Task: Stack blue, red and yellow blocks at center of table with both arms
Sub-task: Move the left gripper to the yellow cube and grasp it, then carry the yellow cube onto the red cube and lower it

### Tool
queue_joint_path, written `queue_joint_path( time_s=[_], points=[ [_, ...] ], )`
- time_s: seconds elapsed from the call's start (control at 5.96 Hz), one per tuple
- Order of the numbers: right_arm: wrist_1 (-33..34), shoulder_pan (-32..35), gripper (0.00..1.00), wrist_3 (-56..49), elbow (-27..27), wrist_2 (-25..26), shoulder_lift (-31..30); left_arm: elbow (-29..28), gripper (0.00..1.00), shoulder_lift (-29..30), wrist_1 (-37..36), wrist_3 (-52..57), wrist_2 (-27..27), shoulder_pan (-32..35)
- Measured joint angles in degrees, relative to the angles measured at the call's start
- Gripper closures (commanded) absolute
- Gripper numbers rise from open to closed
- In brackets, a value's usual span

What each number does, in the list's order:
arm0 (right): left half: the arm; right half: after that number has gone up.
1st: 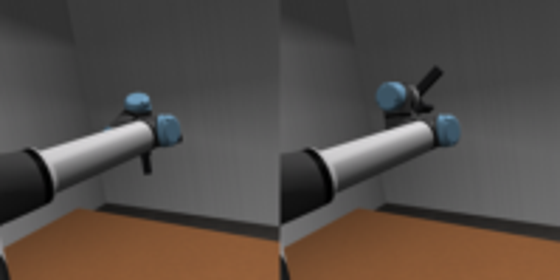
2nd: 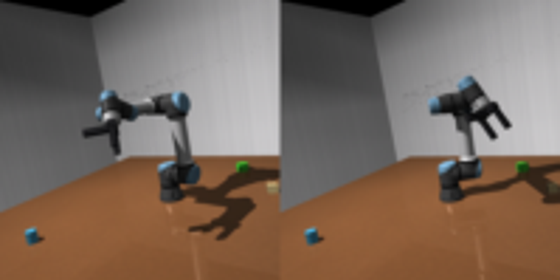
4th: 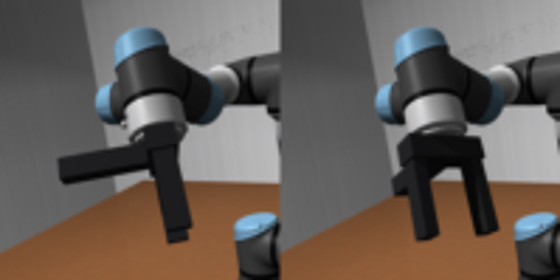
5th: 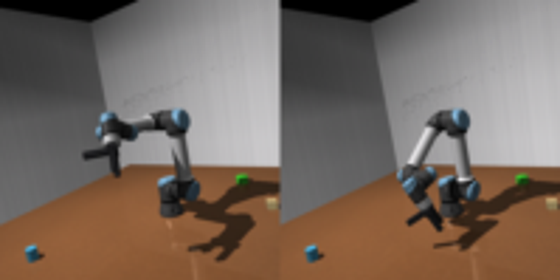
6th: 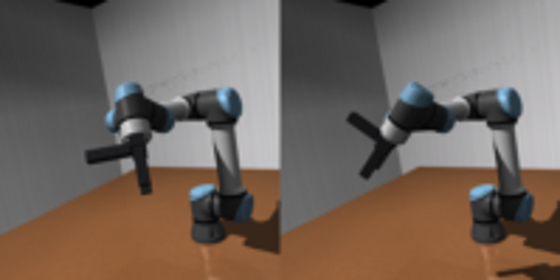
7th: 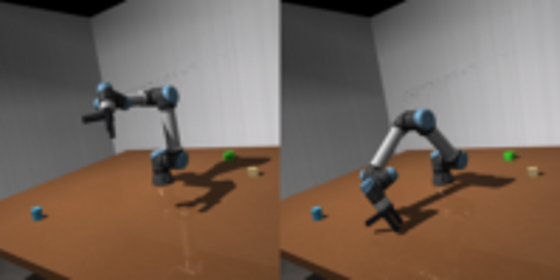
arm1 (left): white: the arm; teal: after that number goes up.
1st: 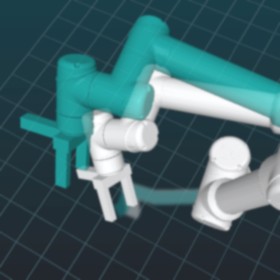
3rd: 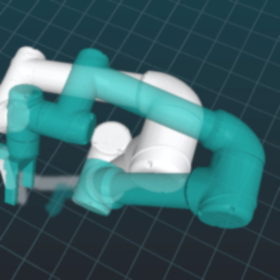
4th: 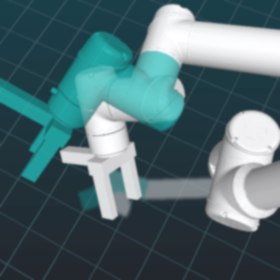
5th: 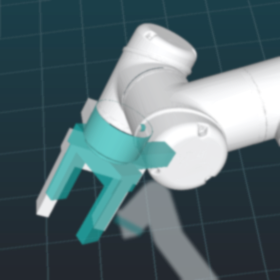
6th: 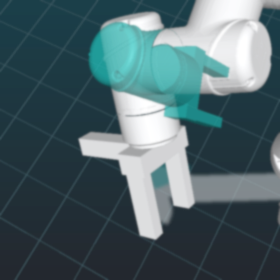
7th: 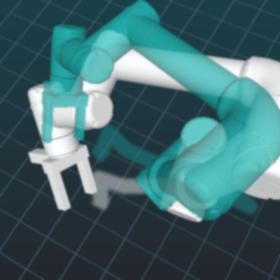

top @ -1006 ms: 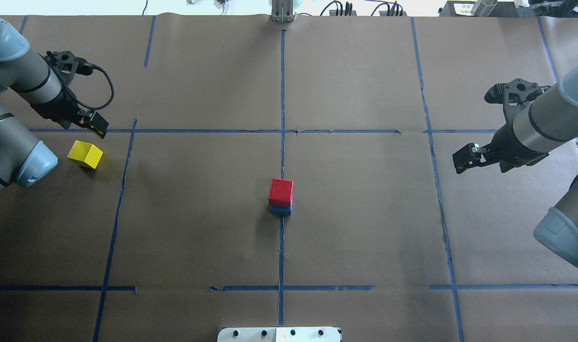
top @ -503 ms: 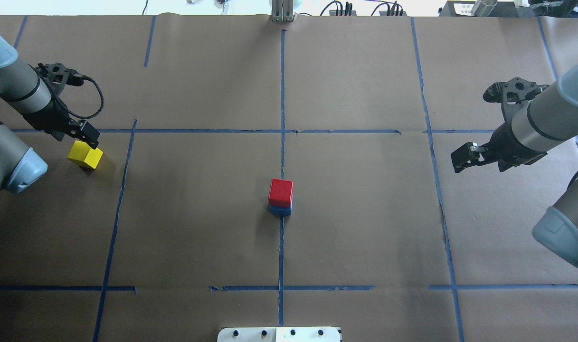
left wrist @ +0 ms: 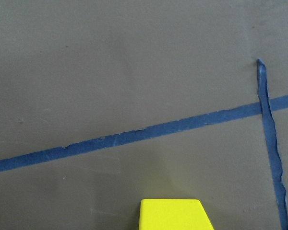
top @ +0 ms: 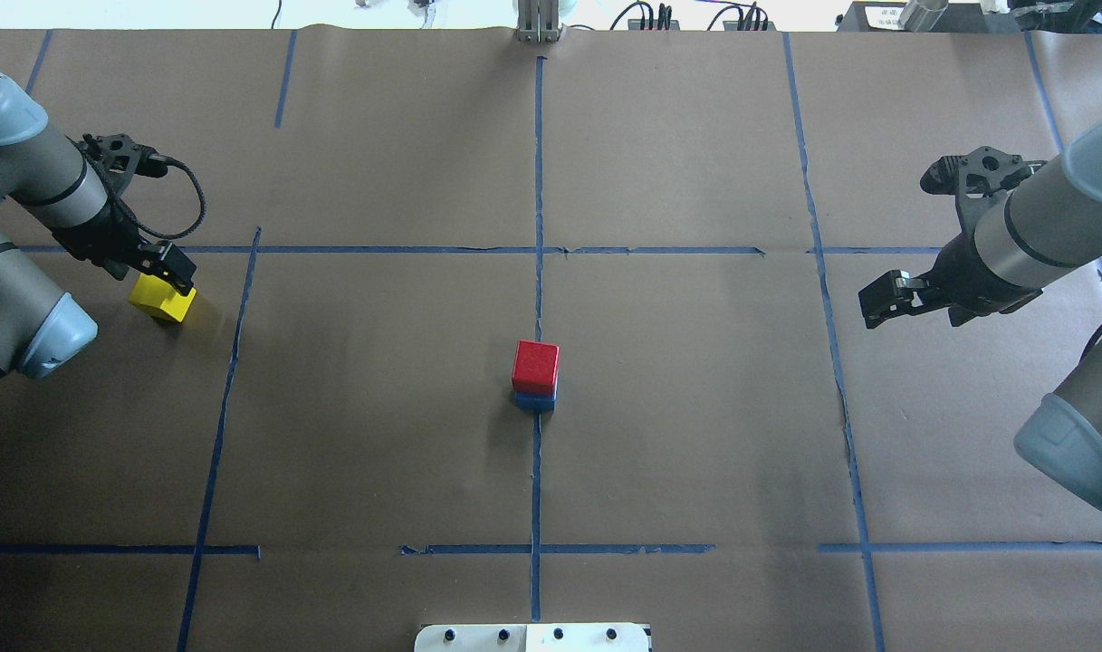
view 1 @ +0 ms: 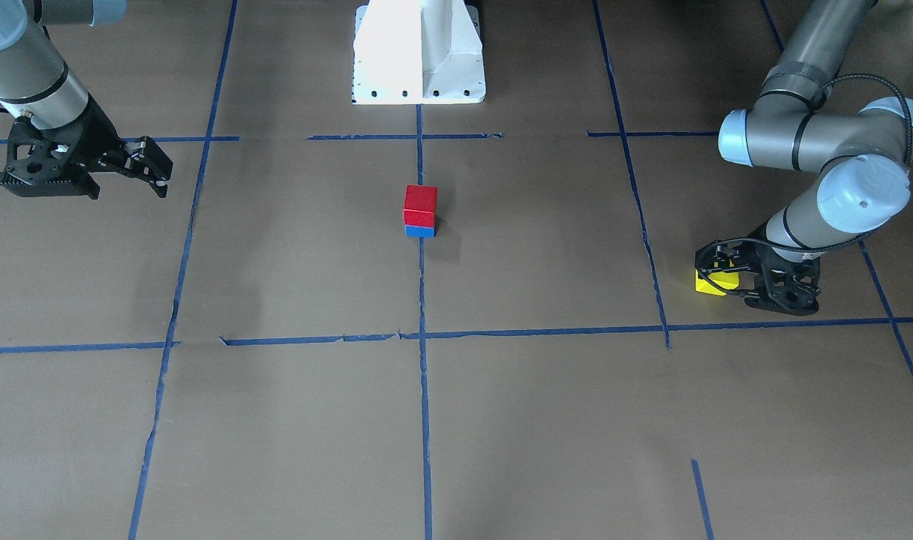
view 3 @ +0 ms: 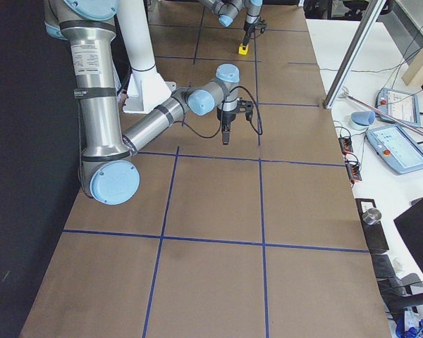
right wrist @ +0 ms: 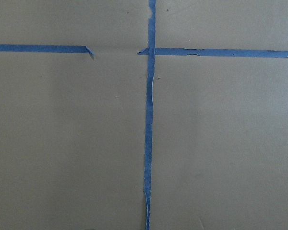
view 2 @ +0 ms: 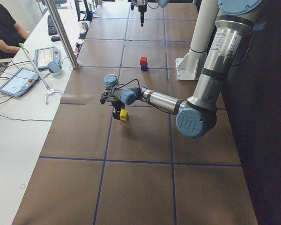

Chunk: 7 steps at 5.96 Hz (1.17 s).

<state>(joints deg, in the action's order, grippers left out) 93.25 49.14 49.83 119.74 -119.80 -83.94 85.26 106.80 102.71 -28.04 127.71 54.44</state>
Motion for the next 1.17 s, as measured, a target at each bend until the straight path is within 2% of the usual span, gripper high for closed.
queue_joint_path(
  time_s=[0.17,0.5,0.67,0.84,1.17],
  points=[
    [0.0,-0.01,0.0,0.03,0.03,0.0,0.04,-0.32,0.99,0.04,0.4,-0.05,0.0,-1.1],
    [0.0,-0.01,0.0,0.18,0.05,0.0,0.15,0.68,1.0,0.24,0.98,-0.49,0.0,-1.87],
    [-0.03,-0.01,0.0,0.21,0.18,0.0,0.21,3.92,1.0,2.11,-0.59,-3.84,0.52,-1.94],
    [-0.04,0.3,0.0,0.12,0.39,-0.02,0.25,7.8,1.0,6.9,-4.6,-10.48,1.4,-2.64],
    [-0.01,2.48,0.0,-0.41,0.55,-0.66,0.09,12.19,1.0,17.83,-11.41,-25.44,1.62,-9.01]
  ],
)
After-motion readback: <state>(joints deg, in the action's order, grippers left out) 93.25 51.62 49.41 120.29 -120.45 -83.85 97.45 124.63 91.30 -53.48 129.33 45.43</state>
